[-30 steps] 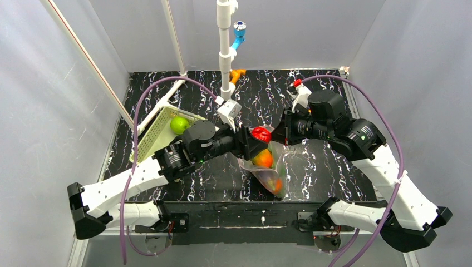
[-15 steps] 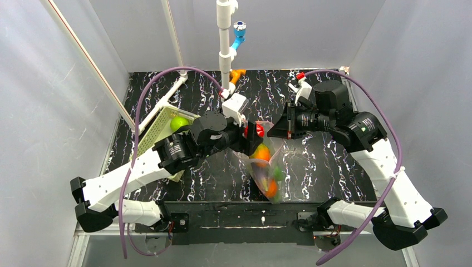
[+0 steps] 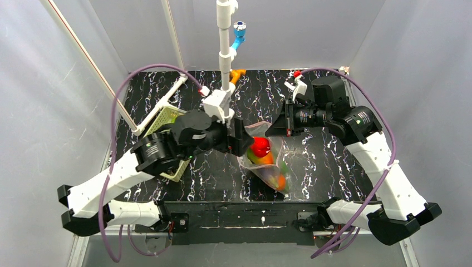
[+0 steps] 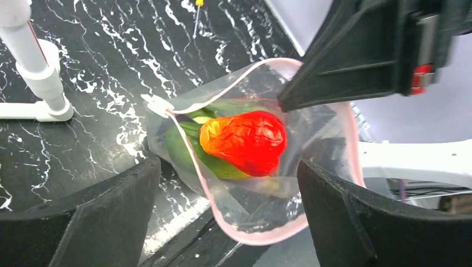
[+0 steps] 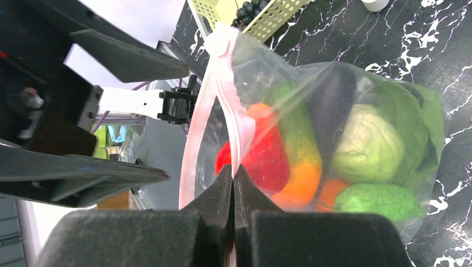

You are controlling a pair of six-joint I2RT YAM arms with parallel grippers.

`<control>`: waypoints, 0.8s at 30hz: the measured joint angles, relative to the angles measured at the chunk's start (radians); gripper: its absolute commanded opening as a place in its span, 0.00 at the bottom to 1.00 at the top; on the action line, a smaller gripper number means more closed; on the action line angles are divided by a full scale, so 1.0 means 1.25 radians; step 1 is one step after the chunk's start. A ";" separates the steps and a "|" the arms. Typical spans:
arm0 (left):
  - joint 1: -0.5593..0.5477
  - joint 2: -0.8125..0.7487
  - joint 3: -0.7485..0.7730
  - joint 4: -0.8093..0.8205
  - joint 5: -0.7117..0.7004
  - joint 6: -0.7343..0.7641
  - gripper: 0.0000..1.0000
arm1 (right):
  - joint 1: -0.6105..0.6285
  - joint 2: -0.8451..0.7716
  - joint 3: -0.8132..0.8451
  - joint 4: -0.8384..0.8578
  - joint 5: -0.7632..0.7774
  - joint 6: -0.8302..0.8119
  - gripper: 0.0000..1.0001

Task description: Place the food in the zip-top bag and seal the zipper

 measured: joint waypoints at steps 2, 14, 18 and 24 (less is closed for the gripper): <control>0.000 -0.032 0.000 0.001 0.000 -0.016 0.81 | 0.000 0.001 0.000 -0.003 -0.003 -0.003 0.01; 0.015 -0.069 0.000 -0.094 -0.012 -0.168 0.87 | 0.000 -0.002 0.000 -0.015 -0.015 -0.013 0.01; 0.015 -0.030 -0.036 -0.072 0.019 -0.217 0.75 | 0.000 -0.005 0.000 -0.016 -0.015 -0.014 0.01; 0.015 -0.023 -0.071 -0.058 0.046 -0.256 0.49 | 0.000 -0.018 -0.020 -0.011 -0.015 -0.011 0.01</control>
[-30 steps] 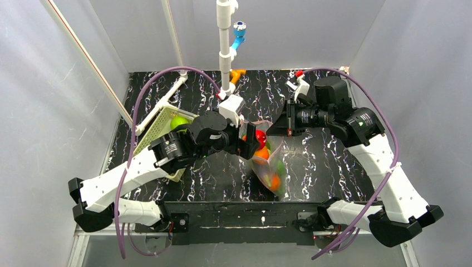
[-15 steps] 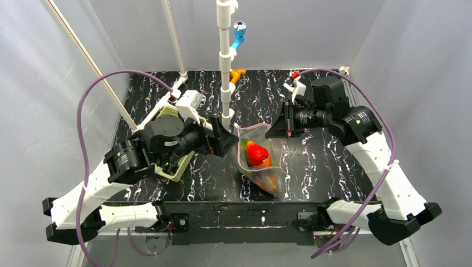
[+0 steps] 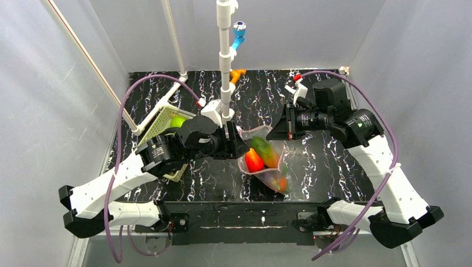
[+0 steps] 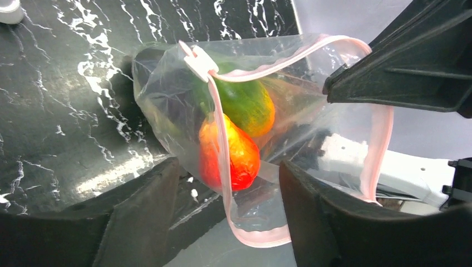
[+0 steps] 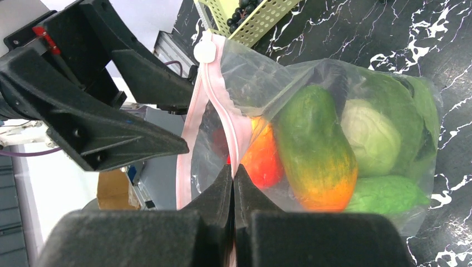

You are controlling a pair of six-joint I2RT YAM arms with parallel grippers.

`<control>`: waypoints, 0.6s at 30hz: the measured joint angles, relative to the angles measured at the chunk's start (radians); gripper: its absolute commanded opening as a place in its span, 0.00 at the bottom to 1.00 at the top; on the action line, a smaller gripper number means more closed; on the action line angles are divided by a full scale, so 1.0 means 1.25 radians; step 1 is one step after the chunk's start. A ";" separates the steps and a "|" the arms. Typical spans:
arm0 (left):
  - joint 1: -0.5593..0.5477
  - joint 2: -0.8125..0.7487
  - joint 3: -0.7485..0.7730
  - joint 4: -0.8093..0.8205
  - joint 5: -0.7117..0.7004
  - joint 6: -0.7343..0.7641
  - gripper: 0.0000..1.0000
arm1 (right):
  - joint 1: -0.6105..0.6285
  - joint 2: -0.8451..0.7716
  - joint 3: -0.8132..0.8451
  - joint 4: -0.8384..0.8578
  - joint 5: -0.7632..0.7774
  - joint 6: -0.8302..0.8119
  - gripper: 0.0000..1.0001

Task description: Place the food in the zip-top bag and seal the zipper

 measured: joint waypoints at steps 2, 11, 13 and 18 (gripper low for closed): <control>0.001 -0.001 -0.009 0.016 0.013 -0.009 0.47 | 0.000 -0.004 -0.004 -0.001 0.000 0.000 0.01; 0.001 0.017 -0.030 0.067 0.081 -0.015 0.29 | 0.000 -0.007 -0.004 -0.001 0.000 -0.004 0.01; 0.001 0.030 -0.029 0.069 0.096 -0.013 0.00 | 0.000 -0.008 -0.004 -0.001 0.002 -0.006 0.01; 0.001 0.042 -0.025 0.081 0.117 -0.009 0.00 | 0.009 -0.001 0.017 -0.028 0.030 -0.035 0.01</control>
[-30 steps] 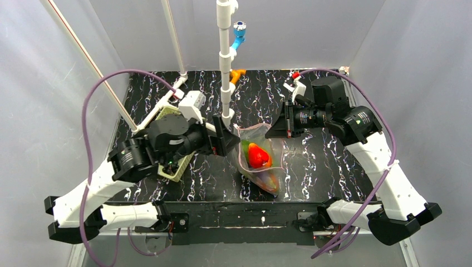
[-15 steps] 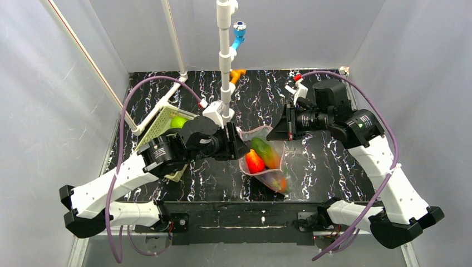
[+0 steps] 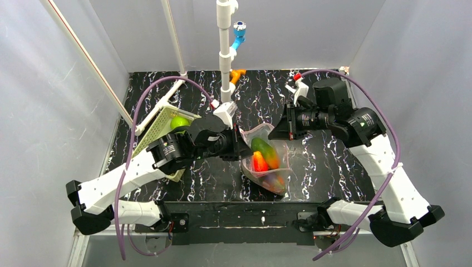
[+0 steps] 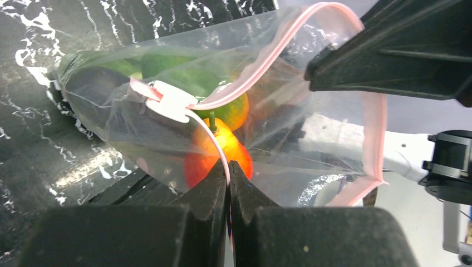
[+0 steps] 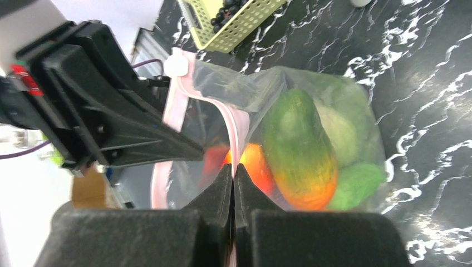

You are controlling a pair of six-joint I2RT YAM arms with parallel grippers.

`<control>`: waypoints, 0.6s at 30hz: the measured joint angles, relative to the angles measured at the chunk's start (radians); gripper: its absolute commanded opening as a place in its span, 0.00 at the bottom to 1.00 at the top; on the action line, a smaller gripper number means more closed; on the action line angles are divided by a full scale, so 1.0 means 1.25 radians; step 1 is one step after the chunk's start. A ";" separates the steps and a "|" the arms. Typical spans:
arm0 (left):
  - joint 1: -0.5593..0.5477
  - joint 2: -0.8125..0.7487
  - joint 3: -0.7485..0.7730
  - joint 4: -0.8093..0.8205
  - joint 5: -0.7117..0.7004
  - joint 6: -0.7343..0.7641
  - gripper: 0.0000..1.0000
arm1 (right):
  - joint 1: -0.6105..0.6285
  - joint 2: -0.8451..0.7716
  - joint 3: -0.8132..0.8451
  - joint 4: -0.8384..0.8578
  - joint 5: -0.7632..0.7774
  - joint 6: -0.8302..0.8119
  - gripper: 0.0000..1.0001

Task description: Place the food in the zip-top bag and seal the zipper

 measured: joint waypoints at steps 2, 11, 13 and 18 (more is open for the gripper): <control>0.000 0.000 0.016 0.013 0.006 -0.013 0.00 | 0.027 0.016 0.040 -0.028 0.044 -0.024 0.01; -0.001 -0.077 -0.081 0.135 -0.027 -0.176 0.00 | 0.213 -0.016 0.023 -0.006 0.196 -0.075 0.01; -0.002 -0.129 -0.180 0.129 -0.066 -0.208 0.00 | 0.213 -0.019 -0.031 -0.003 0.226 -0.074 0.01; -0.002 -0.195 -0.220 0.045 -0.147 -0.219 0.00 | 0.214 0.042 -0.042 0.004 0.301 -0.078 0.01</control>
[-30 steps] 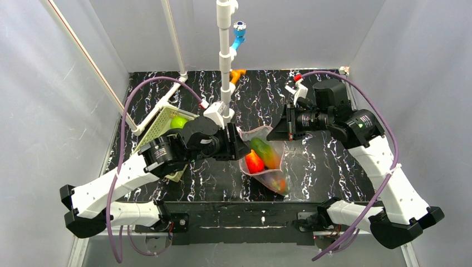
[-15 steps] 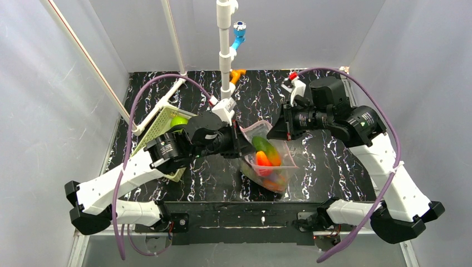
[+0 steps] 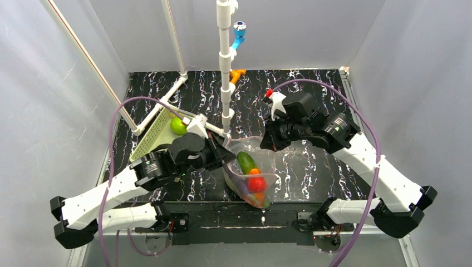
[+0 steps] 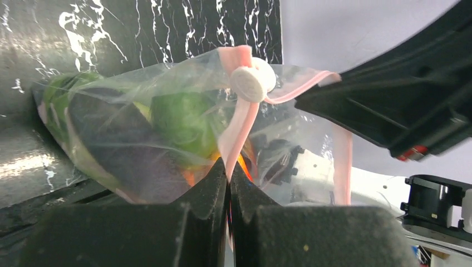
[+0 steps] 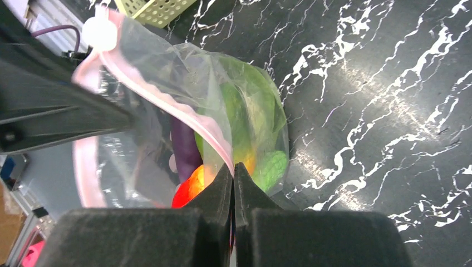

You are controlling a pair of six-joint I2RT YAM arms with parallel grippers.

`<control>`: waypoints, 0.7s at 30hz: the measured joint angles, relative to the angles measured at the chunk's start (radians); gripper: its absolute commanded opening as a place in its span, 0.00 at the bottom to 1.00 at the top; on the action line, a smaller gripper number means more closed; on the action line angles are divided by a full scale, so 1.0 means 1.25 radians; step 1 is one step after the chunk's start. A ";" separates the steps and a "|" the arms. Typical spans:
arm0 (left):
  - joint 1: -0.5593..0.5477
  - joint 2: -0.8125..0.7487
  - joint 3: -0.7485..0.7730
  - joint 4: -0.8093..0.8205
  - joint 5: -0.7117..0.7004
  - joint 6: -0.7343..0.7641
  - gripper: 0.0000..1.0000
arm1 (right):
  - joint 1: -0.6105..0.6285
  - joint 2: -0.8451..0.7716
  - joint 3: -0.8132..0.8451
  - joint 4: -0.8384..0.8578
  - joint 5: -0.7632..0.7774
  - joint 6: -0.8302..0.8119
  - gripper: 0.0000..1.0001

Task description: Place the food in the zip-top bag and seal the zipper

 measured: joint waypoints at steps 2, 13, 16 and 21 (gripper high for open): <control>0.000 -0.016 0.021 -0.017 -0.011 0.008 0.00 | 0.000 0.009 0.025 -0.010 0.017 -0.003 0.01; 0.000 0.030 0.112 -0.005 0.004 0.067 0.51 | 0.003 -0.023 0.103 -0.012 0.038 -0.003 0.01; 0.001 -0.003 0.099 -0.025 0.004 0.107 0.71 | 0.000 -0.023 0.080 -0.015 0.052 -0.005 0.01; 0.149 -0.024 0.208 -0.161 0.113 0.231 0.77 | -0.024 -0.021 0.072 -0.033 0.065 -0.017 0.01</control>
